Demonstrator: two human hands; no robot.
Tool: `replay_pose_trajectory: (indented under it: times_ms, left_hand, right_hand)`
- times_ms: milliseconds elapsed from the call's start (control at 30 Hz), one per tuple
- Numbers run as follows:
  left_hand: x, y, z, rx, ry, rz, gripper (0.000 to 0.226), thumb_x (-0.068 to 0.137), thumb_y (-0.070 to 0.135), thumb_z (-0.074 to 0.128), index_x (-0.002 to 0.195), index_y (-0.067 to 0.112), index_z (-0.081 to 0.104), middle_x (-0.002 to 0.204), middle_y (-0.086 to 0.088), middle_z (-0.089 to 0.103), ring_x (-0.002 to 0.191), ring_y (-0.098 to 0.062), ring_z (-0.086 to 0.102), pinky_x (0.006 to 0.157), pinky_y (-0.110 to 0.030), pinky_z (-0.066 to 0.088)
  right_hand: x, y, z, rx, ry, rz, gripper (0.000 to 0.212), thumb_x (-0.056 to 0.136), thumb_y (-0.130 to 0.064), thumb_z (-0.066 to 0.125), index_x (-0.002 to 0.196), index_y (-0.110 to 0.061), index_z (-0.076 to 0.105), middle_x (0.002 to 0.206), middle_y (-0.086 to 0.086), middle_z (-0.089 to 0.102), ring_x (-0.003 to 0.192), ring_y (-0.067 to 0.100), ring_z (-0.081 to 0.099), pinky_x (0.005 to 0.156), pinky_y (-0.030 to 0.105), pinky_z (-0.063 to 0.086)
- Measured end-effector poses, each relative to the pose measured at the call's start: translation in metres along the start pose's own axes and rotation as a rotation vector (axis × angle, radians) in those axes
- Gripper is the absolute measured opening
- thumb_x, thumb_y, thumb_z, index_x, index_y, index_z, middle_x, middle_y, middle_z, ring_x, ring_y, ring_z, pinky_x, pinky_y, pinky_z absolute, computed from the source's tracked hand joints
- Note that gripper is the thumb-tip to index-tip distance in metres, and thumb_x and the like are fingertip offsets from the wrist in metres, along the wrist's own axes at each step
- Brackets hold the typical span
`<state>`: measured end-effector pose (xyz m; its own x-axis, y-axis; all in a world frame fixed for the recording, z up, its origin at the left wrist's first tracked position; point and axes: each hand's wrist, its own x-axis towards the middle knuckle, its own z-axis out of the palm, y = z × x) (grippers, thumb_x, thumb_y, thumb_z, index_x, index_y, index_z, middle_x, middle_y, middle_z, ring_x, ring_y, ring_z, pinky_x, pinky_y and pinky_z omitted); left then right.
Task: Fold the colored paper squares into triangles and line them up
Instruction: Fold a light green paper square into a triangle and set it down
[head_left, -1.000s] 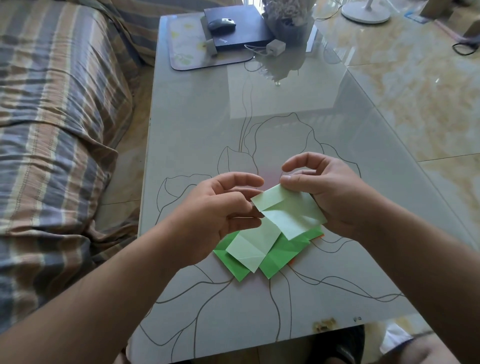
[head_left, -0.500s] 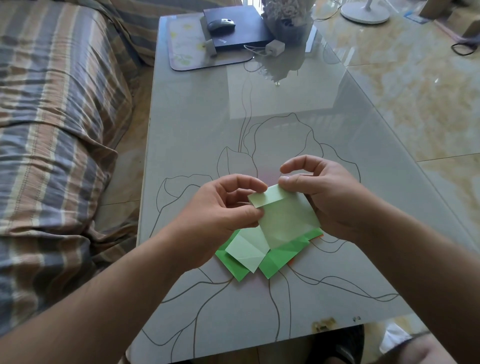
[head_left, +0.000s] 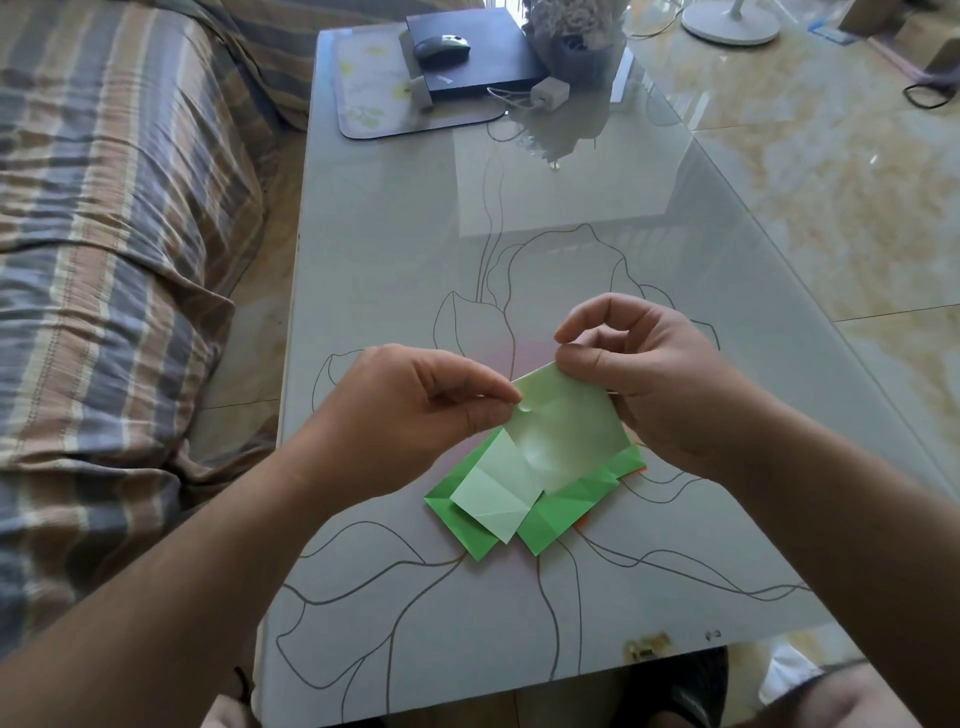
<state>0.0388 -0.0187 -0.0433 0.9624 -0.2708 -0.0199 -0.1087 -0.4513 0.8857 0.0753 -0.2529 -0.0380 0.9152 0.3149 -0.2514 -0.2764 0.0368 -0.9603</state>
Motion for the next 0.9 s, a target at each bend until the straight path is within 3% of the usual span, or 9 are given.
replay_pose_trajectory:
  times_ms: [133,367,633,733,900]
  left_hand:
    - [-0.001,0.001,0.001,-0.149,-0.028,-0.059,0.020,0.082,0.023,0.079,0.101,0.015,0.081,0.096,-0.002,0.080,0.095,-0.023,0.077,0.094,-0.044,0.060]
    - [-0.001,0.003,0.001,-0.217,-0.098,-0.176,0.028,0.089,0.010,0.078,0.114,0.020,0.069,0.096,-0.006,0.080,0.096,-0.027,0.076,0.096,-0.051,0.059]
    - [0.000,0.003,0.004,-0.270,-0.025,-0.233,0.034,0.089,0.011,0.079,0.116,0.029,0.068,0.095,-0.008,0.078,0.093,-0.026,0.076,0.093,-0.049,0.060]
    - [0.001,0.004,0.006,-0.333,-0.001,-0.248,0.034,0.087,0.012,0.079,0.116,0.026,0.067,0.096,-0.012,0.077,0.092,-0.027,0.077,0.090,-0.044,0.062]
    - [0.000,0.006,0.006,-0.371,-0.022,-0.252,0.033,0.085,0.013,0.080,0.115,0.020,0.067,0.094,-0.015,0.077,0.091,-0.029,0.077,0.085,-0.039,0.062]
  right_hand:
    - [-0.007,-0.003,0.000,-0.271,-0.071,-0.075,0.015,0.089,-0.006,0.079,0.098,-0.017,0.075,0.086,0.004,0.070,0.074,0.026,0.062,0.068,0.040,0.053]
    - [-0.006,-0.001,0.003,-0.676,-0.089,-0.060,0.010,0.085,-0.023,0.082,0.091,-0.031,0.079,0.084,-0.009,0.074,0.062,0.003,0.058,0.061,0.026,0.050]
    - [-0.006,0.006,0.010,-0.593,-0.141,-0.046,0.004,0.092,-0.022,0.077,0.092,-0.021,0.081,0.085,-0.003,0.078,0.071,0.004,0.065,0.071,0.028,0.054]
    - [-0.006,0.005,0.011,-0.457,-0.110,-0.001,0.009,0.095,-0.017,0.073,0.090,-0.015,0.080,0.080,0.001,0.077,0.071,0.006,0.065,0.066,0.022,0.049]
    - [-0.007,0.004,0.013,-0.398,-0.113,0.040,0.011,0.096,-0.015,0.072,0.089,-0.014,0.080,0.086,0.012,0.077,0.072,0.012,0.064,0.069,0.030,0.050]
